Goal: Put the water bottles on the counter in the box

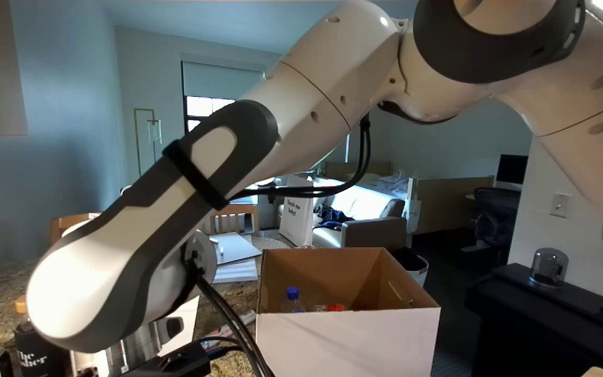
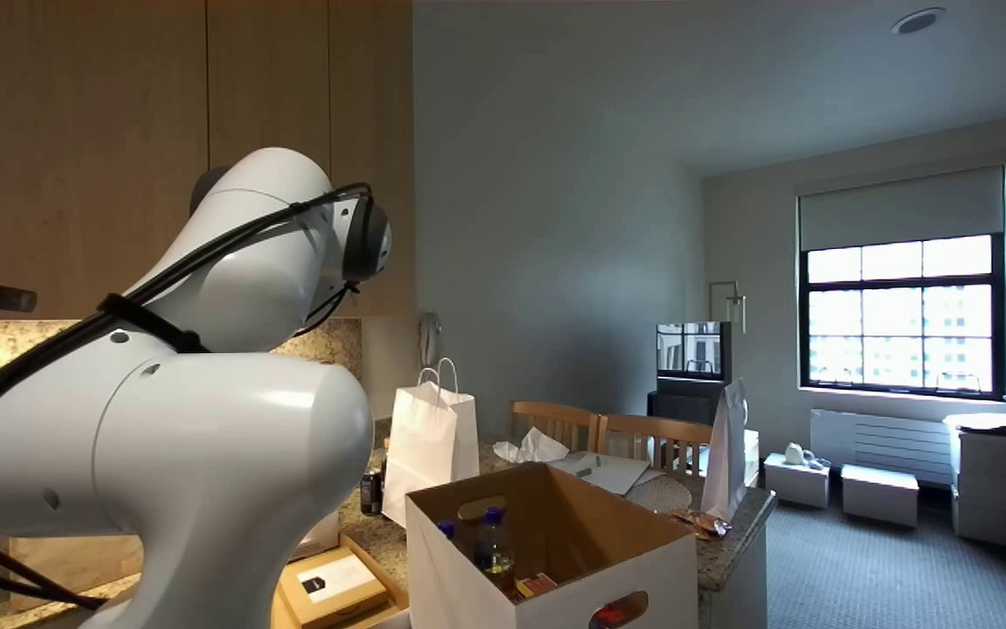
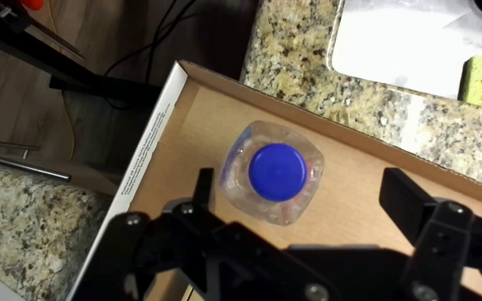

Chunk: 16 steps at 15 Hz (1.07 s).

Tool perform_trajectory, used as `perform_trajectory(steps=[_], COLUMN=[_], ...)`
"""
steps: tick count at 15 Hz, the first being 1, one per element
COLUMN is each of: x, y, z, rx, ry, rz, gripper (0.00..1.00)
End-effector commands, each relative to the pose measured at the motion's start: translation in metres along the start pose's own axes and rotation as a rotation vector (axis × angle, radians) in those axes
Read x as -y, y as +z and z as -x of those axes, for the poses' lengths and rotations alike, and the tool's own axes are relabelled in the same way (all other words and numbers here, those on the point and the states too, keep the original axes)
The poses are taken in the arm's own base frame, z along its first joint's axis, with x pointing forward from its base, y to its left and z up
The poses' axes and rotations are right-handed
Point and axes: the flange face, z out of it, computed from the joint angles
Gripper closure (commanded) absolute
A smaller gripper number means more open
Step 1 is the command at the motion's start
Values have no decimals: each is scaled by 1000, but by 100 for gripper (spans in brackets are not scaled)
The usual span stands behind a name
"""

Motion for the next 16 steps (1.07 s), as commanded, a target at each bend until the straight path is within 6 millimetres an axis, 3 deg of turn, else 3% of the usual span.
perform_trajectory(steps=[1,3,11,14,16], x=[0,0,-4,-7,-11], y=[9,14,21,13,-3], z=[8,9,6,7,10], rx=[30,43,59,66,69], ry=[-3,5,25,47,49], rz=[-15,-1,25,21,24], gripper=[25,33,86,84,84])
